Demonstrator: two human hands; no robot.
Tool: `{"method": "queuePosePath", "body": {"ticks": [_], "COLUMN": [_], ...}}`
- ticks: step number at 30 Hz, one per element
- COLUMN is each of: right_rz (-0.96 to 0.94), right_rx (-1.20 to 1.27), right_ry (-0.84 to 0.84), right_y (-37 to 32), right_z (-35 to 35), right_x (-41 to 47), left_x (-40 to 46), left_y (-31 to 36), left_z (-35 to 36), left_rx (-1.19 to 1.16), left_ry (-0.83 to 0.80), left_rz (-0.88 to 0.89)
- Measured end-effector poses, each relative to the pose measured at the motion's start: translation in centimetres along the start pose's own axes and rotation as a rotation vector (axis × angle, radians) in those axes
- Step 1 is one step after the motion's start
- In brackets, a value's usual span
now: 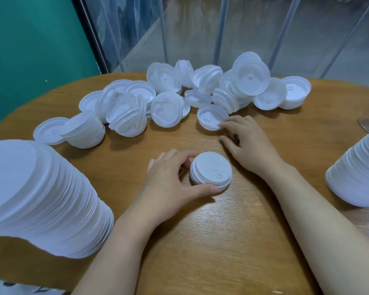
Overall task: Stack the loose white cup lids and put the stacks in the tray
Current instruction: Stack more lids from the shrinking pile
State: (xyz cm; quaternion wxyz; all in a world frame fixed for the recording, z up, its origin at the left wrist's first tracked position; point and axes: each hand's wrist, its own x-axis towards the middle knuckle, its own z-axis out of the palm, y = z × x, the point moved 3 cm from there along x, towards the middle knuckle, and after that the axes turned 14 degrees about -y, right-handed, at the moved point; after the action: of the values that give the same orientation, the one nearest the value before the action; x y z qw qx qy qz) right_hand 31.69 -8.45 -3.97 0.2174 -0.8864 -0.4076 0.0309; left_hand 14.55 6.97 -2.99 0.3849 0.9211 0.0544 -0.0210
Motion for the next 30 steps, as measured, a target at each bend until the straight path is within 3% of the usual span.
{"method": "queuePosePath", "body": {"ticks": [10,12,15,18,24,30], "right_rz": [-0.043,-0.034,0.037,0.081,0.295,0.291], "right_rx": [0.036,0.174,0.608,0.745,0.662,0.559], "right_ry": [0.083,0.139,0.178,0.192,0.064,-0.053], "right_y": [-0.9,-1.4,-1.8,-1.4,-0.2,-0.7], "right_z": [-1.0,-1.5,-2.1,-2.5,-2.7,-2.8], "right_x": [-0.8,-1.3,-2.4,-3.9,-5.4,-6.2], "left_x": [-0.1,-0.2,-0.1,-0.1,0.0,-0.1], "left_y": [0.1,0.1,0.0,0.1,0.0,0.1], "left_z": [-0.2,-0.2,-0.2,-0.3,-0.4,-0.5], "left_rx": [-0.005,-0.002,-0.002,0.0,0.013,0.004], "left_ry": [-0.026,-0.032,-0.031,-0.034,-0.053,-0.054], "left_rz": [0.005,0.008,0.004,-0.011,-0.025,-0.018]}}
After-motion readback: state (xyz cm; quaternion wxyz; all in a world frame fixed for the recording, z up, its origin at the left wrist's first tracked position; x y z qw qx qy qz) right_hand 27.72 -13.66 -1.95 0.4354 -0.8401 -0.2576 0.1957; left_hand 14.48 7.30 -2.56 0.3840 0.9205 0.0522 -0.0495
